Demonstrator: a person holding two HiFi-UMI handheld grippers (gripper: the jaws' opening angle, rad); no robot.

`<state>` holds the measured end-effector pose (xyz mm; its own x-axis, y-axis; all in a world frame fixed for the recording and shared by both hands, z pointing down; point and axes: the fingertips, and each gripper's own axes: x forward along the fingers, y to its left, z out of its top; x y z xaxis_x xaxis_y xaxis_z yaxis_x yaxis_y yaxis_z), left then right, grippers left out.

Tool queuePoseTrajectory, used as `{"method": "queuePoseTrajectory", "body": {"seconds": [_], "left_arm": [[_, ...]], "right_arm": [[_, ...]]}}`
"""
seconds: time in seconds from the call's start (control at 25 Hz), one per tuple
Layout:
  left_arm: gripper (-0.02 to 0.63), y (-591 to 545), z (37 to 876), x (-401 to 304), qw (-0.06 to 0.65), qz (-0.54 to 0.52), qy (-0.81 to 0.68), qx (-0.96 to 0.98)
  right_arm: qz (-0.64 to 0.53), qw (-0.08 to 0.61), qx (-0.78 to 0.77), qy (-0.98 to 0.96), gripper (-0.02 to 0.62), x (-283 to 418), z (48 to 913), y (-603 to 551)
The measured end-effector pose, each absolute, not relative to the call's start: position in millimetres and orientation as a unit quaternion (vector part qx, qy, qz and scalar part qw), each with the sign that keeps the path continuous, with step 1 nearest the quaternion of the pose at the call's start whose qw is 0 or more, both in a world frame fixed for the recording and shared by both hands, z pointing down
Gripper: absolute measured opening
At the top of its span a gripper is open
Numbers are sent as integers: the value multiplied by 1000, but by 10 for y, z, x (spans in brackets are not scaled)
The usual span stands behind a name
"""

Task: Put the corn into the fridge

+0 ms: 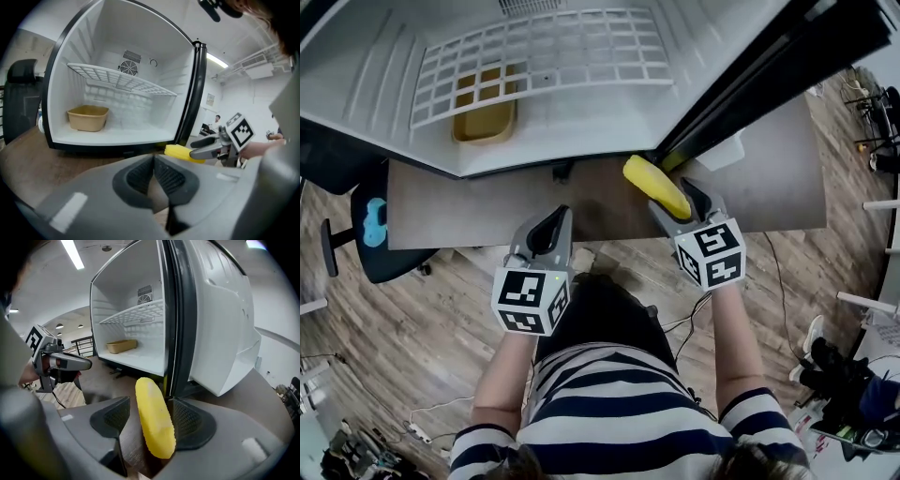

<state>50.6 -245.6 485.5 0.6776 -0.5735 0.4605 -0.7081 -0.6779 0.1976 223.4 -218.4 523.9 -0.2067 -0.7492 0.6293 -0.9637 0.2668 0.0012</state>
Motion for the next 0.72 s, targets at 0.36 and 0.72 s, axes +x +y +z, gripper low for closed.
{"method": "queuePoseTrajectory", "body": {"seconds": [0.36, 0.72], "left_arm": [[0, -2587, 4992, 480, 195, 184, -365, 891], [0, -2607, 5037, 448, 196, 188, -367, 889]], "right_arm": [[211, 301, 540, -757, 284, 2240, 5503, -2268], [212, 327, 521, -759, 252, 2238, 5647, -2291]]}}
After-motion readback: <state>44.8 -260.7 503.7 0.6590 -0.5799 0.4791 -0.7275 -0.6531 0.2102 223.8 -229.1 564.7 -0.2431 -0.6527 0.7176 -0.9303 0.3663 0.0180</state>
